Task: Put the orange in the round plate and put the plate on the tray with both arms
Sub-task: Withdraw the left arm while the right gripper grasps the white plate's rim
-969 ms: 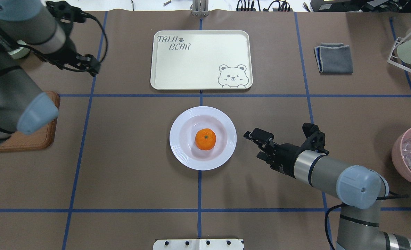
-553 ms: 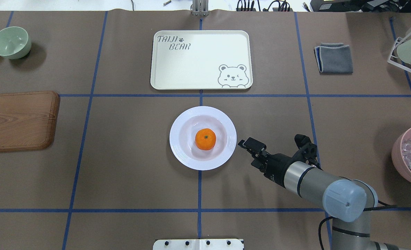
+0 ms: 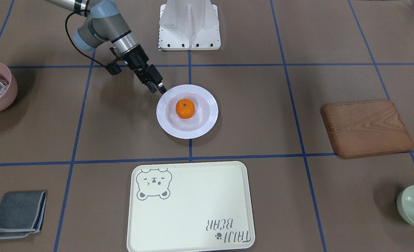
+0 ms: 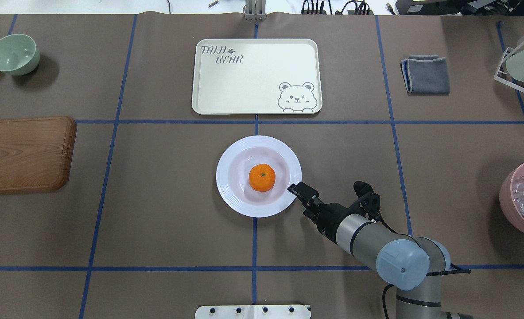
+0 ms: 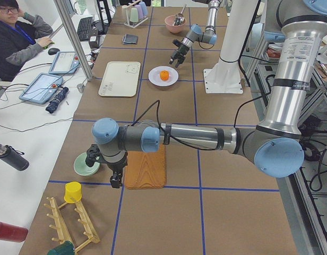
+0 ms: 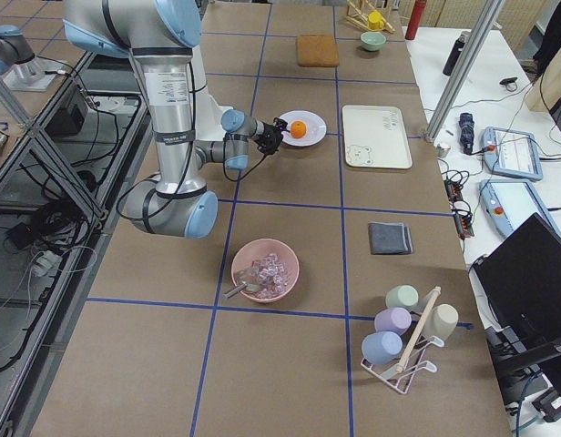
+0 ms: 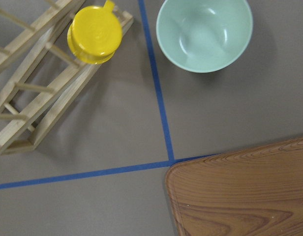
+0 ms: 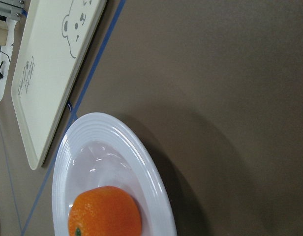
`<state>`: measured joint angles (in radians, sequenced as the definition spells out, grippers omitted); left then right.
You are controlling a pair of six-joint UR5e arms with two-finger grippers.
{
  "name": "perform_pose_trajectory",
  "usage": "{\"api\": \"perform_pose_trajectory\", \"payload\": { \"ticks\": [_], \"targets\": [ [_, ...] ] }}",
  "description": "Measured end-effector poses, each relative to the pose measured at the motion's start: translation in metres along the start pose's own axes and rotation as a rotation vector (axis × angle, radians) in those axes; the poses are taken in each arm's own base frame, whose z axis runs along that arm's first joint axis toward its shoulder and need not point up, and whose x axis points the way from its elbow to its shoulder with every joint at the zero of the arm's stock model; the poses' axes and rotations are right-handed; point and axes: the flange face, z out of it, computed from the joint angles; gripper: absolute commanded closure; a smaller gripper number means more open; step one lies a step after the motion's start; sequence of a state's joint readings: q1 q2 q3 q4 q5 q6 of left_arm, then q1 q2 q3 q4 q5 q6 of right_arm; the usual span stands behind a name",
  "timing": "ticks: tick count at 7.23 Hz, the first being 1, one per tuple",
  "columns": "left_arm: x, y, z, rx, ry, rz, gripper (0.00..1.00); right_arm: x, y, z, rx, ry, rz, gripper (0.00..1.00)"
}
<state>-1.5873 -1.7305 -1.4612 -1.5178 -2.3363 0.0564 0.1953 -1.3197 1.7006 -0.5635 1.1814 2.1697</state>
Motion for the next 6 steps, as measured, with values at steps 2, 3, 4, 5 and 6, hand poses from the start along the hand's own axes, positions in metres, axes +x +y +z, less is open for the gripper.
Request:
{"api": "perform_pose_trajectory", "payload": {
  "ticks": [2,3,4,5,6],
  "targets": [
    [-0.011,0.006,0.008,-0.011,0.046,-0.028,0.02,-0.009,0.012,0.011,0.001,-0.016,0.029,0.52],
    [-0.012,0.007,0.008,-0.011,0.051,-0.031,0.02,-0.011,0.016,0.016,0.001,-0.017,0.034,0.55],
    [-0.012,0.006,0.008,-0.011,0.052,-0.032,0.02,-0.013,0.019,0.019,-0.001,-0.021,0.038,0.59],
    [-0.011,0.006,0.007,-0.010,0.053,-0.033,0.02,-0.013,0.020,0.020,-0.002,-0.023,0.049,0.59],
    [-0.010,0.005,0.007,-0.008,0.053,-0.032,0.02,-0.013,0.020,0.021,0.000,-0.022,0.066,0.59]
  ]
}}
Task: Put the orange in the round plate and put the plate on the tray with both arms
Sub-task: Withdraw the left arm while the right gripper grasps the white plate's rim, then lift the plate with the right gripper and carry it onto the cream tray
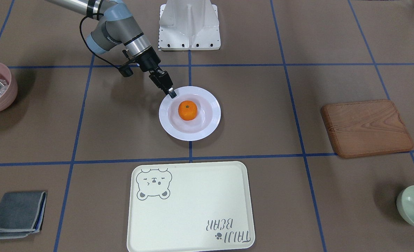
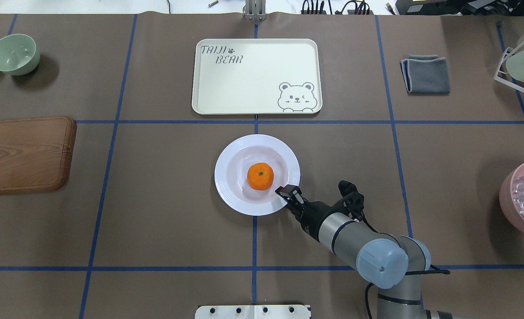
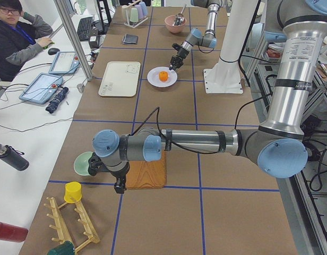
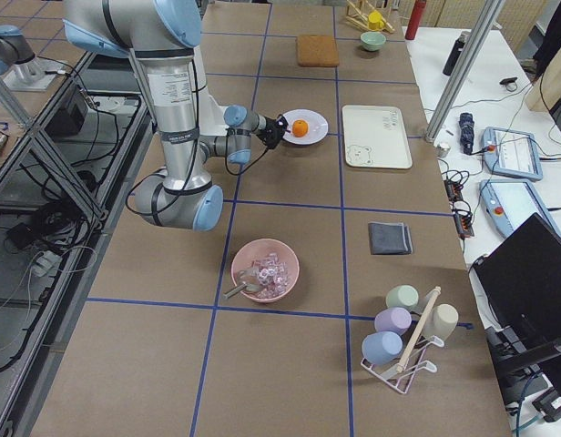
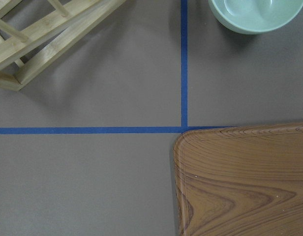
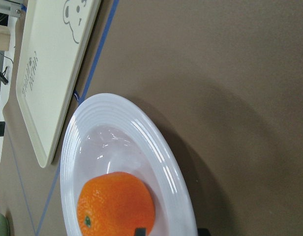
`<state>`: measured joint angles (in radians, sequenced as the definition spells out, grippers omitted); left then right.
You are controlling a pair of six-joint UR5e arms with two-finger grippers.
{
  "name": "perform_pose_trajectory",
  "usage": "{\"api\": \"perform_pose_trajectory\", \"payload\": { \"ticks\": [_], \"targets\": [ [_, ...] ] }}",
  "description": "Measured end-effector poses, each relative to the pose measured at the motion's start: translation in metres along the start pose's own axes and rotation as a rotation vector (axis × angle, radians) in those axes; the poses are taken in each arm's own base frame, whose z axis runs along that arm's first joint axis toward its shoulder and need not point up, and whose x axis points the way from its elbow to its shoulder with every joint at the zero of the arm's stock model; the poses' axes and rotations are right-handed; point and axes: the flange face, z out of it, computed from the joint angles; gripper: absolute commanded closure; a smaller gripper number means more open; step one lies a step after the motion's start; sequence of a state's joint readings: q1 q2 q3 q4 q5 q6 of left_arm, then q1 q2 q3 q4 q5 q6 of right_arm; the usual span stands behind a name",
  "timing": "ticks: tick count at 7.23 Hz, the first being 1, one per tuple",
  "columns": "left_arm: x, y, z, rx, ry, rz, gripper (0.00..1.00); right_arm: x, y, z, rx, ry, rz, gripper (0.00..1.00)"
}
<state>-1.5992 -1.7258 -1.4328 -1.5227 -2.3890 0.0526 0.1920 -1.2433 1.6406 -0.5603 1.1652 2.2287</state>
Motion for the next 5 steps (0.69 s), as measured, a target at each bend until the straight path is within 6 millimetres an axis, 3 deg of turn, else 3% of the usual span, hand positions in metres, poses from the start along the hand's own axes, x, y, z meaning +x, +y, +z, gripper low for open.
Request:
{"api": "perform_pose_trajectory", "payload": {
  "ticks": [2,5],
  "targets": [
    [0.0023,-0.0027,-0.0019,0.003,-0.001,0.001,0.02,0.0024,-0.0015,0.0023,0.007,0.003,0.009,0.51],
    [0.0037,-0.0044,-0.0032,0.006,-0.001,0.002,0.02,0.0058,-0.0024,0.0066,0.015,0.011,0.004,0.52]
  ]
}}
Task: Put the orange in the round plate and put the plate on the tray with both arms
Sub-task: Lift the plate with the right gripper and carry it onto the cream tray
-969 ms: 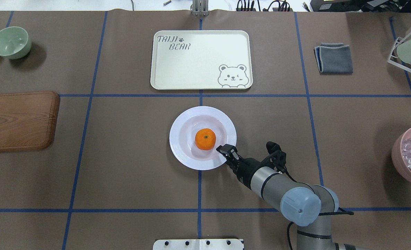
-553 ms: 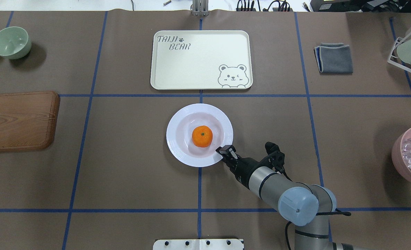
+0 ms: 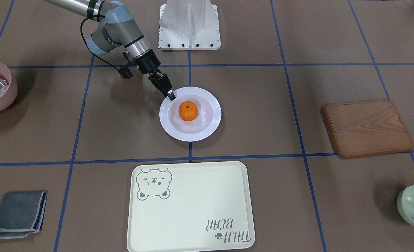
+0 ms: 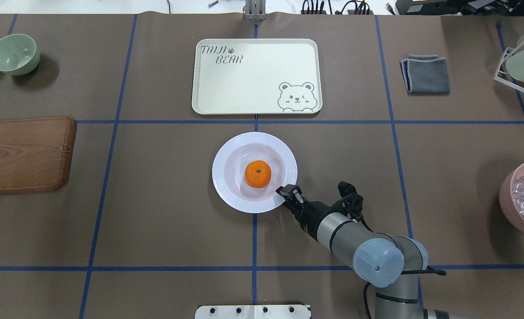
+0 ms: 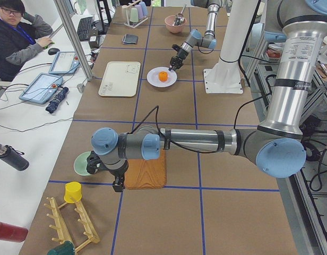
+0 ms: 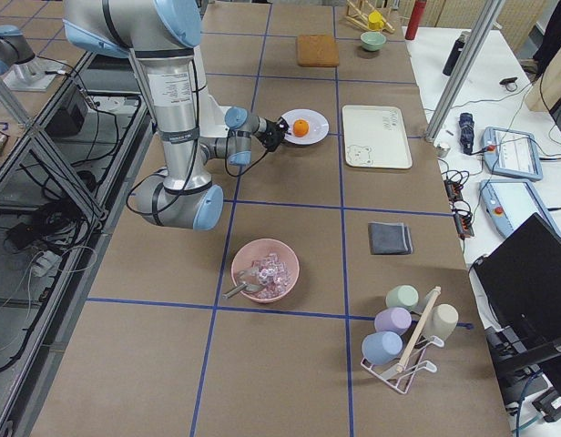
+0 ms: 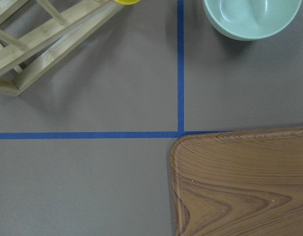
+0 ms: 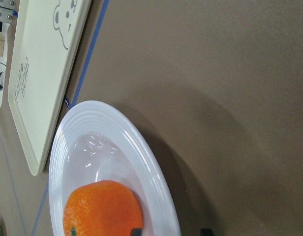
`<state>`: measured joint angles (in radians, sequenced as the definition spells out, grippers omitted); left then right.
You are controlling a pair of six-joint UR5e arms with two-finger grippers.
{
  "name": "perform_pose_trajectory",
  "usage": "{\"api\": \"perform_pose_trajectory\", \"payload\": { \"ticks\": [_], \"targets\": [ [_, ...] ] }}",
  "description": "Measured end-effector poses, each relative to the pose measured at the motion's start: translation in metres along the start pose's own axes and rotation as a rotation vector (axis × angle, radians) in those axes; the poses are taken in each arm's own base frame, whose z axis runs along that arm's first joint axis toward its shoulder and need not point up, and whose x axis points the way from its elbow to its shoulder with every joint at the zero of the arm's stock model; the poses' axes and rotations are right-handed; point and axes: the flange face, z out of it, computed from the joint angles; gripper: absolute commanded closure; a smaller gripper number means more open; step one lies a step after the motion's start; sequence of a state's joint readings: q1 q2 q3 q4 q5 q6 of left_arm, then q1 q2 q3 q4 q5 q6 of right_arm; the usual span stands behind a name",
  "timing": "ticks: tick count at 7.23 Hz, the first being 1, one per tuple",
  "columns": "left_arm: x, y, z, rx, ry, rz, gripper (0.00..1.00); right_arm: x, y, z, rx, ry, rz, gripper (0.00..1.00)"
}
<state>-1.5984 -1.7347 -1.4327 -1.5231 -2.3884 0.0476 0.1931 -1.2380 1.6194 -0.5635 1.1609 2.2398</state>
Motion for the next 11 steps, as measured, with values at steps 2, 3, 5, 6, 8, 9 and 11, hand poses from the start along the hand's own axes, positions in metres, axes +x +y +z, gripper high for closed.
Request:
{"api": "perform_pose_trajectory", "payload": {
  "ticks": [2,3,5,6,8,9,11],
  "targets": [
    [0.000,0.000,0.000,0.000,0.000,-0.001,0.02,-0.001,0.001,0.007,0.007,0.001,-0.002,0.60],
    [0.000,0.000,0.000,-0.001,0.000,-0.001,0.02,-0.001,0.001,0.009,0.010,0.002,-0.002,1.00],
    [-0.001,0.001,0.001,-0.002,0.000,-0.003,0.02,-0.004,0.002,0.010,0.010,-0.001,-0.001,1.00],
    [-0.002,0.002,0.002,-0.003,0.000,-0.003,0.02,-0.009,0.002,0.010,0.010,-0.008,0.002,1.00],
    [-0.003,0.003,0.003,-0.004,0.001,-0.004,0.02,-0.020,-0.001,0.008,0.016,-0.037,0.014,1.00],
    [-0.003,0.004,0.003,-0.005,0.002,-0.004,0.02,-0.027,-0.002,0.005,0.036,-0.067,0.022,1.00],
    [-0.003,0.005,0.003,-0.004,0.001,-0.002,0.02,-0.043,-0.003,-0.006,0.058,-0.150,0.050,1.00]
  ]
}}
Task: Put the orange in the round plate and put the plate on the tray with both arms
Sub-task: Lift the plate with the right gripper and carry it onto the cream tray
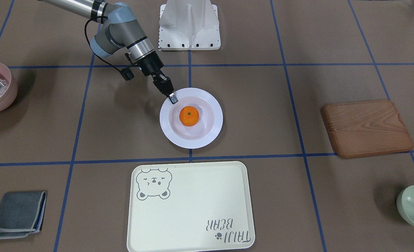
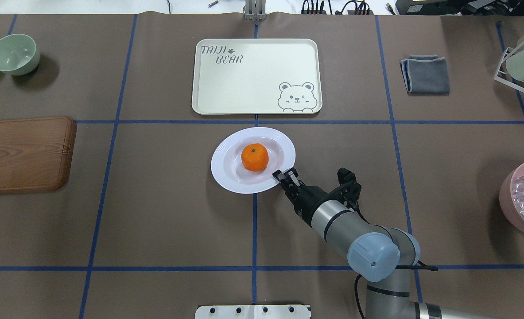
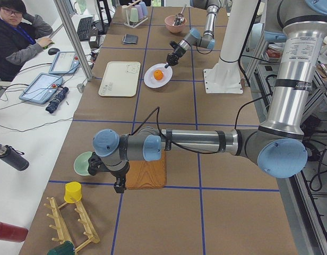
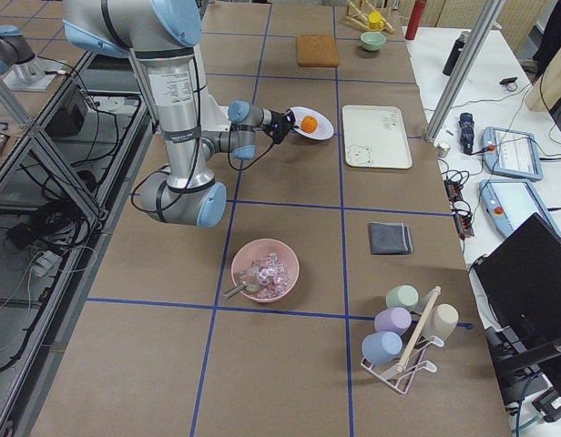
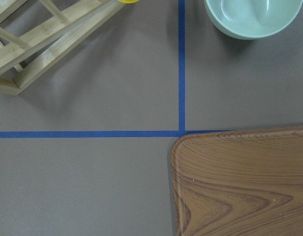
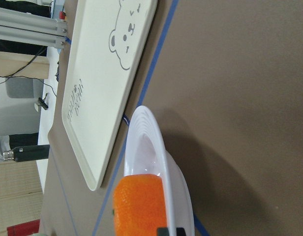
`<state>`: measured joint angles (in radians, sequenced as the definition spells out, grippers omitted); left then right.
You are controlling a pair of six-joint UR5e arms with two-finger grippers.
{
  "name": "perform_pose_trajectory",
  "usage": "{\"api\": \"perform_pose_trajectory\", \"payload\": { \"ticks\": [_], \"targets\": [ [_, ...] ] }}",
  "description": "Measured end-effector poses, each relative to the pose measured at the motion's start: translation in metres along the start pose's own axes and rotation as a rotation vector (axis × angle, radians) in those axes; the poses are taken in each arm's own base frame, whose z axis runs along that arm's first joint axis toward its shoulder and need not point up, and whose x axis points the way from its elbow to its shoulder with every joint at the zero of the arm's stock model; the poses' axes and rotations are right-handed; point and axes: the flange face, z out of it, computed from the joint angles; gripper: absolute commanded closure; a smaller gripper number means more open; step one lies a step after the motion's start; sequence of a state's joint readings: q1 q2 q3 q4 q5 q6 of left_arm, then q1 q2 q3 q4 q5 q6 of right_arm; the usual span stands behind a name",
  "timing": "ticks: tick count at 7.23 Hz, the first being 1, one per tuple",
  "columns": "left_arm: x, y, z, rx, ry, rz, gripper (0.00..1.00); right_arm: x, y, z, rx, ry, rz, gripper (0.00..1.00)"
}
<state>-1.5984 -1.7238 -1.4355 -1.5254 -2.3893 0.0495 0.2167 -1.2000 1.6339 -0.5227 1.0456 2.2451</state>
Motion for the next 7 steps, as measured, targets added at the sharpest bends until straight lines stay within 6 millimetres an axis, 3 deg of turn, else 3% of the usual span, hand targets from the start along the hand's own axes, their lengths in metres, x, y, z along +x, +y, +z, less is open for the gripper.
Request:
{"api": "perform_pose_trajectory", "payload": {
  "ticks": [3,5,7],
  "targets": [
    [0.000,0.001,-0.001,0.002,0.000,0.002,0.02,-0.018,-0.005,-0.006,0.010,-0.089,0.039,1.00],
    [0.000,0.003,-0.003,0.006,0.000,0.001,0.02,-0.051,-0.015,0.002,0.030,-0.149,0.063,1.00],
    [0.003,0.014,-0.006,0.014,0.000,0.007,0.02,-0.088,-0.037,0.026,0.082,-0.197,0.069,1.00]
  ]
}}
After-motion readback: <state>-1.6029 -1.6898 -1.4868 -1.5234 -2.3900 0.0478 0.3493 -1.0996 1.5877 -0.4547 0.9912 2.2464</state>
